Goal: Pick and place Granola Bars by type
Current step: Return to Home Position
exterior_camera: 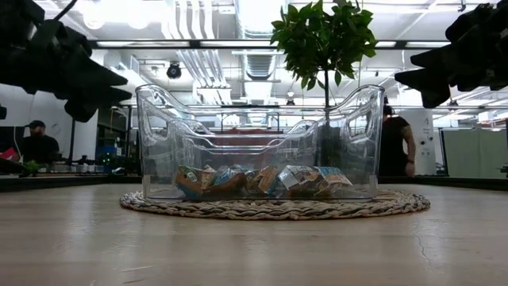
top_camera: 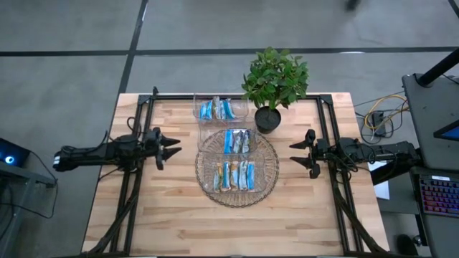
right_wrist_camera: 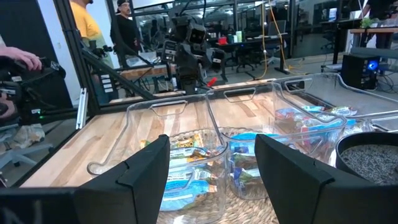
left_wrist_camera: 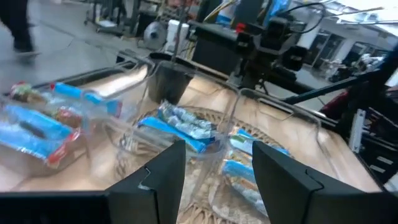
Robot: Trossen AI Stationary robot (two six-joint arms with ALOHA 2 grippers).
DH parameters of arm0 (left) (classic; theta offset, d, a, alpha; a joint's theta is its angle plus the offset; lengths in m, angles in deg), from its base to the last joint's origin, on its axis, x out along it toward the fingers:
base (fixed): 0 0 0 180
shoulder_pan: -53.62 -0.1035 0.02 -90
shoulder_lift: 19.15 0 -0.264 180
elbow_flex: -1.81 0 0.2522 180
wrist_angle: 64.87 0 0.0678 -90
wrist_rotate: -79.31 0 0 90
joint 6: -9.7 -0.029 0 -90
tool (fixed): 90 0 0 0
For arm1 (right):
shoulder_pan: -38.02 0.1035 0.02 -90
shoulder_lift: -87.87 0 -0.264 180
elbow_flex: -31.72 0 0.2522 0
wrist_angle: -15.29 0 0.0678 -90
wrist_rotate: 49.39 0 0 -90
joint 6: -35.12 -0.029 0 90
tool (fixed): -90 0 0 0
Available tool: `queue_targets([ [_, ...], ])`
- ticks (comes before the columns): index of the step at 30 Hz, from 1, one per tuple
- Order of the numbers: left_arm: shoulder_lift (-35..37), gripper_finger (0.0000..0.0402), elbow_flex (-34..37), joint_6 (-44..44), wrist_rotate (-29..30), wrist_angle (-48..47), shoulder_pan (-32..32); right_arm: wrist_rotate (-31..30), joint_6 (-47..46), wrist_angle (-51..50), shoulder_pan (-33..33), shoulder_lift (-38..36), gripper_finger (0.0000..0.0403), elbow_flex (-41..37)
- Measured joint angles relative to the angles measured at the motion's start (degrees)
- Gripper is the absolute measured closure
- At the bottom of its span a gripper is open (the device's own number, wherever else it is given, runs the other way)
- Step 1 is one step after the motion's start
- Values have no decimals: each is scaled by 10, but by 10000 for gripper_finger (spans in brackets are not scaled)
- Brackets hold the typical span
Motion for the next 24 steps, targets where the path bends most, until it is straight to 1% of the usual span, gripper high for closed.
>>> queue_targets([
  [3, 17, 234, 2, -13, -22, 3, 0, 0, 0, 0, 0, 0, 179, 0],
  [6, 31, 234, 3, -22, -73, 3, 0, 0, 0, 0, 0, 0, 179, 0],
  [8, 33, 234, 4, -27, -96, 4, 0, 0, 0, 0, 0, 0, 179, 0],
  [10, 33, 234, 5, -28, -100, 4, 0, 0, 0, 0, 0, 0, 179, 0],
  [12, 33, 234, 6, -30, -99, 6, 0, 0, 0, 0, 0, 0, 179, 0],
  [17, 33, 234, 14, -20, -75, 33, 0, 0, 0, 0, 0, 0, 179, 0],
  [22, 33, 234, 24, -17, -23, 73, 0, 0, 0, 0, 0, 0, 179, 0],
  [24, 33, 234, 26, -22, -12, 78, 0, 0, 0, 0, 0, 0, 179, 0],
])
